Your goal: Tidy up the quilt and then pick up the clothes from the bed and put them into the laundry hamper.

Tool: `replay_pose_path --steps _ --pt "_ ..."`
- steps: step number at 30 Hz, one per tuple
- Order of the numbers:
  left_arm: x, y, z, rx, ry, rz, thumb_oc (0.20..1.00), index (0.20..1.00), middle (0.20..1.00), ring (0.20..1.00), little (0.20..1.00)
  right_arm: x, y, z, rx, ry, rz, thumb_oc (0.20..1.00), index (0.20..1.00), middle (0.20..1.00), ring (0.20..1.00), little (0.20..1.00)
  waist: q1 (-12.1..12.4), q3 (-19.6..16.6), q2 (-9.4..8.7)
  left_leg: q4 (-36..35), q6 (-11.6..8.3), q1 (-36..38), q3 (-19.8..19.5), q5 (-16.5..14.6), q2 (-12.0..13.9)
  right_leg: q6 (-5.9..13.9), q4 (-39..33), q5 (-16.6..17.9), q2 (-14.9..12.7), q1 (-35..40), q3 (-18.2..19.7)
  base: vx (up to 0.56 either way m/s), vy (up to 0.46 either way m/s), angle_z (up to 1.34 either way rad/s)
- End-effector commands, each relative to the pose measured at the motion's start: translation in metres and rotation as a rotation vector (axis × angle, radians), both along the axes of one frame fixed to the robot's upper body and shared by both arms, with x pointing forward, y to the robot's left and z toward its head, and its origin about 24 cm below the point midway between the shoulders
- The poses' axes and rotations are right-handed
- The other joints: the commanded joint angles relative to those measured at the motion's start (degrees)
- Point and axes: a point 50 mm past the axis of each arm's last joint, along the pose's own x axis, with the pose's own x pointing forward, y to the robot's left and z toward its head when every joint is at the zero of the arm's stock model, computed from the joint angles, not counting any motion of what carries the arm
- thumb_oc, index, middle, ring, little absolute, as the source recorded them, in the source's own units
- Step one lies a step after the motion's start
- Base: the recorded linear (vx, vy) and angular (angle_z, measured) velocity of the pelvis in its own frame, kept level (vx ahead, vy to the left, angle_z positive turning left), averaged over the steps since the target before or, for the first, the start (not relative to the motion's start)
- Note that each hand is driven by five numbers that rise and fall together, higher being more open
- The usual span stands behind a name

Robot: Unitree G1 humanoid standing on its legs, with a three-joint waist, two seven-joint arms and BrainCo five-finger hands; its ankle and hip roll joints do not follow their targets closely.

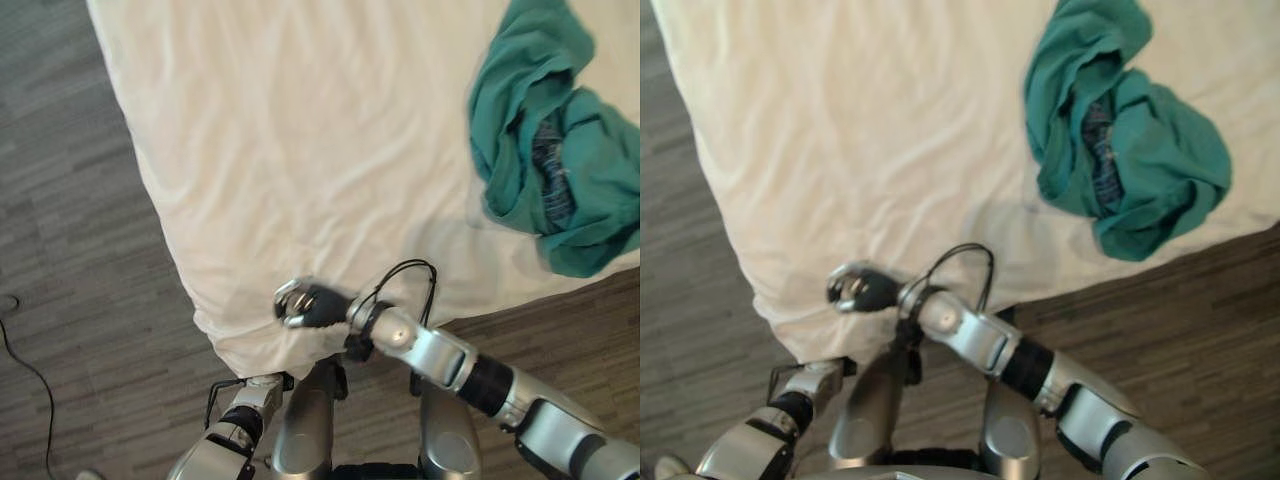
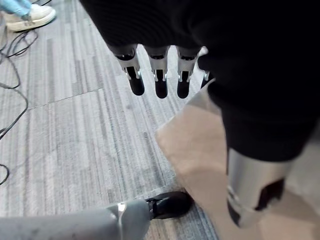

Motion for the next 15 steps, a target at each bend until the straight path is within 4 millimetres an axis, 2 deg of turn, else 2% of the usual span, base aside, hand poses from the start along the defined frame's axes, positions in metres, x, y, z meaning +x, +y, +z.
replay_pose_path --steps 1,2,3,6,7,8,12,13,14,15 --pt "-0.030 0.018 -0.018 0.114 0.147 -0.022 1.000 1.000 1.000 1.000 1.000 0.023 -0.029 0.055 0.167 -0.180 -0.163 0.200 0.200 0.200 0.200 0.200 -1.6 -0.5 -2.24 5.5 0.36 -0.2 0.2 -5.0 1.9 5.40 1.2 -1.3 -3.3 0.7 2.4 0.19 -0.039 -0.31" --pt "-0.032 0.018 -0.019 0.133 0.166 -0.031 1.000 1.000 1.000 1.000 1.000 0.031 -0.042 0.063 0.197 -0.151 -0.221 0.200 0.200 0.200 0.200 0.200 -2.3 -0.5 -2.60 6.2 0.67 2.8 0.2 -6.2 2.1 5.51 2.1 -2.2 -3.2 3.3 3.0 0.23 -0.046 -0.34" --pt "-0.031 0.018 -0.019 0.145 0.172 -0.033 1.000 1.000 1.000 1.000 1.000 0.036 -0.051 0.062 0.199 -0.112 -0.267 0.200 0.200 0.200 0.200 0.200 -2.8 -1.3 -2.79 6.5 0.81 3.8 0.3 -6.8 2.1 5.49 2.5 -2.5 -3.3 4.1 3.4 0.28 -0.048 -0.40" --pt "-0.027 0.014 -0.017 0.145 0.177 -0.020 1.000 1.000 1.000 1.000 1.000 0.044 -0.065 0.040 0.130 -0.008 -0.351 0.200 0.200 0.200 0.200 0.200 -3.9 -1.8 -2.57 6.9 0.91 5.2 0.5 -7.7 2.0 5.30 2.8 -3.1 -3.5 5.4 4.2 0.17 -0.014 -0.26" --pt "-0.022 0.009 -0.015 0.137 0.169 -0.024 1.000 1.000 1.000 1.000 1.000 0.047 -0.070 0.022 0.073 0.065 -0.398 0.200 0.200 0.200 0.200 0.200 -4.4 -1.6 -2.17 7.0 0.96 5.2 0.5 -7.8 1.7 5.07 3.0 -3.4 -3.5 5.3 4.6 0.09 0.005 -0.25" --pt "-0.020 0.007 -0.014 0.135 0.166 -0.027 1.000 1.000 1.000 1.000 1.000 0.048 -0.072 0.014 0.046 0.081 -0.416 0.200 0.200 0.200 0.200 0.200 -4.5 -1.4 -2.00 7.1 0.93 5.0 0.5 -7.8 1.6 4.97 3.1 -3.5 -3.5 5.2 4.7 0.05 0.008 -0.26" --pt "-0.009 -0.007 -0.009 0.115 0.149 -0.026 1.000 1.000 1.000 1.000 1.000 0.052 -0.090 -0.054 -0.176 0.239 -0.598 0.200 0.200 0.200 0.200 0.200 -5.6 -0.5 -0.64 7.6 0.66 2.1 0.7 -7.2 1.4 4.05 4.1 -4.0 -3.2 2.1 5.4 0.00 0.000 -0.12" --pt "-0.009 -0.008 -0.009 0.107 0.149 -0.019 1.000 1.000 1.000 1.000 1.000 0.052 -0.094 -0.062 -0.197 0.252 -0.614 0.200 0.200 0.200 0.200 0.200 -5.6 -0.5 -0.47 7.6 0.63 1.6 0.8 -7.1 1.3 3.91 4.3 -4.0 -3.2 1.6 5.4 -0.02 0.011 -0.06" --pt "-0.008 -0.010 -0.009 0.092 0.152 -0.005 1.000 1.000 1.000 1.000 1.000 0.052 -0.103 -0.079 -0.239 0.311 -0.667 0.200 0.200 0.200 0.200 0.200 -5.7 -0.5 -0.14 7.8 0.50 0.4 0.8 -6.9 1.3 3.61 4.6 -4.1 -3.1 0.5 5.3 -0.01 0.006 -0.03" --pt "-0.008 -0.012 -0.010 0.068 0.156 0.019 1.000 1.000 1.000 1.000 1.000 0.050 -0.122 -0.106 -0.318 0.371 -0.759 0.200 0.200 0.200 0.200 0.200 -5.8 -0.5 0.44 8.3 0.39 -1.5 0.8 -6.8 1.3 3.18 5.3 -4.4 -3.0 -1.2 5.2 0.00 0.000 0.00"
